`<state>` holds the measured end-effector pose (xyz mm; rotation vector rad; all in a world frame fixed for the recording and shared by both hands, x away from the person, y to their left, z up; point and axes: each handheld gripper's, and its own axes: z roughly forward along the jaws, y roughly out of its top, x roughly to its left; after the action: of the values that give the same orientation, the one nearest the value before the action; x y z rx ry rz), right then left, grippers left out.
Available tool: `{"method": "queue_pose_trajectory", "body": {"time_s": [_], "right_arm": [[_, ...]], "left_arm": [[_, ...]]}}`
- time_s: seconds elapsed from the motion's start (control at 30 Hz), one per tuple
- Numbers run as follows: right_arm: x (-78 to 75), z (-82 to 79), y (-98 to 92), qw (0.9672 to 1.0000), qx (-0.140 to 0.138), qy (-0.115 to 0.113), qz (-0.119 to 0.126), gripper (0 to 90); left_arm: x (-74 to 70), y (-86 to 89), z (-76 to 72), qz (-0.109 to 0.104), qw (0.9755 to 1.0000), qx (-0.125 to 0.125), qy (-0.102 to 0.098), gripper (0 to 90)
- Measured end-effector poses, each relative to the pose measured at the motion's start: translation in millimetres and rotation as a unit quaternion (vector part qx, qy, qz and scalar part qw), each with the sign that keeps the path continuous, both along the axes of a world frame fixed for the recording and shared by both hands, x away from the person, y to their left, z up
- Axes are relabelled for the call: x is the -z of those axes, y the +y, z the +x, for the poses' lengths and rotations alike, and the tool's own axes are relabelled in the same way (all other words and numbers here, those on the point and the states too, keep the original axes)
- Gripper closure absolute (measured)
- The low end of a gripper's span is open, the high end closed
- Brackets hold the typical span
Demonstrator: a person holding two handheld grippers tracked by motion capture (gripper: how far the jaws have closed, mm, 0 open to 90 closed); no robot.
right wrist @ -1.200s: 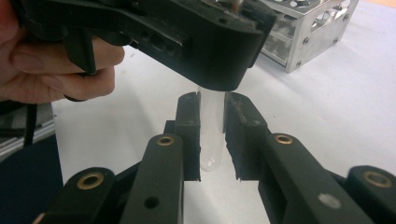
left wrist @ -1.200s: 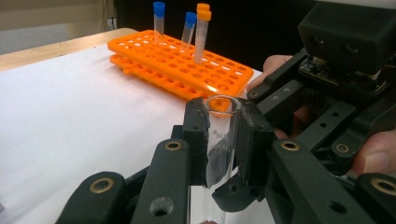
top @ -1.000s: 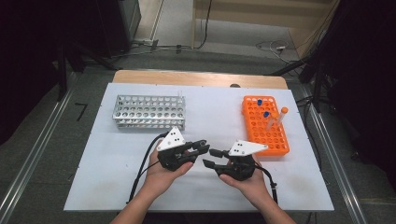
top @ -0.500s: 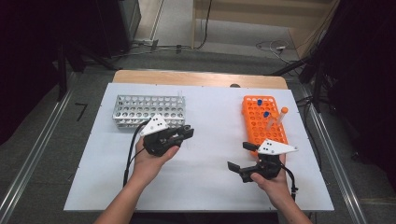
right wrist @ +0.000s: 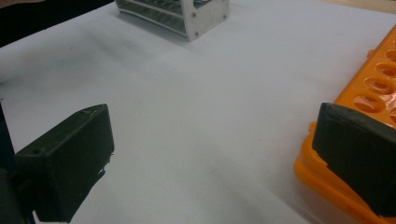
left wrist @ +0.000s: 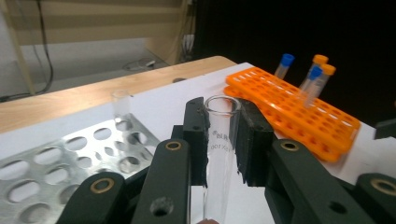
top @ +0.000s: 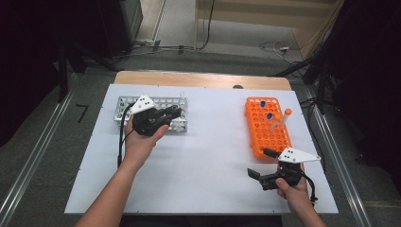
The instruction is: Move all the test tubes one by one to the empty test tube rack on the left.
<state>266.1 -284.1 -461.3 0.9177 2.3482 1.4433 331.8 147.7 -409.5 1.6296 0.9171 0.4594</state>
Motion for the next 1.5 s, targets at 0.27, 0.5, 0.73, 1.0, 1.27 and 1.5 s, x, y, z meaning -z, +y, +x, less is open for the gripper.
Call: {"method": "queue_pose_trajectory", "body": {"time_s": [0.27, 0.5, 0.73, 1.0, 1.27, 1.5], "right_arm": [[2.7, 5.7, -7.7, 0.9999, 0.015, -0.002, 0.003, 0.0], [3.7, 8.1, -10.9, 0.9997, 0.023, -0.004, 0.000, 0.0], [3.6, 8.6, -13.1, 0.9997, 0.025, -0.004, 0.003, 0.0], [5.4, 9.3, -12.3, 0.9997, 0.025, -0.001, 0.002, 0.0], [5.7, 9.3, -14.0, 0.9997, 0.024, -0.002, 0.002, 0.0], [7.0, 9.7, -14.5, 0.9997, 0.026, 0.000, 0.002, 0.0]], "left_arm": [[-2.3, 6.6, 27.4, -0.001, 0.9995, -0.031, -0.003, 76.2], [-0.3, 15.6, 56.0, -0.011, 0.9980, -0.061, -0.005, 76.2], [-1.8, 18.8, 78.9, -0.011, 0.9958, -0.091, 0.000, 76.2], [4.8, 11.1, 96.2, -0.020, 0.9928, -0.118, 0.004, 76.2], [14.4, 2.6, 103.9, 0.004, 0.9926, -0.121, 0.009, 76.2], [22.6, -5.0, 106.6, 0.036, 0.9921, -0.117, 0.029, 76.2]]}}
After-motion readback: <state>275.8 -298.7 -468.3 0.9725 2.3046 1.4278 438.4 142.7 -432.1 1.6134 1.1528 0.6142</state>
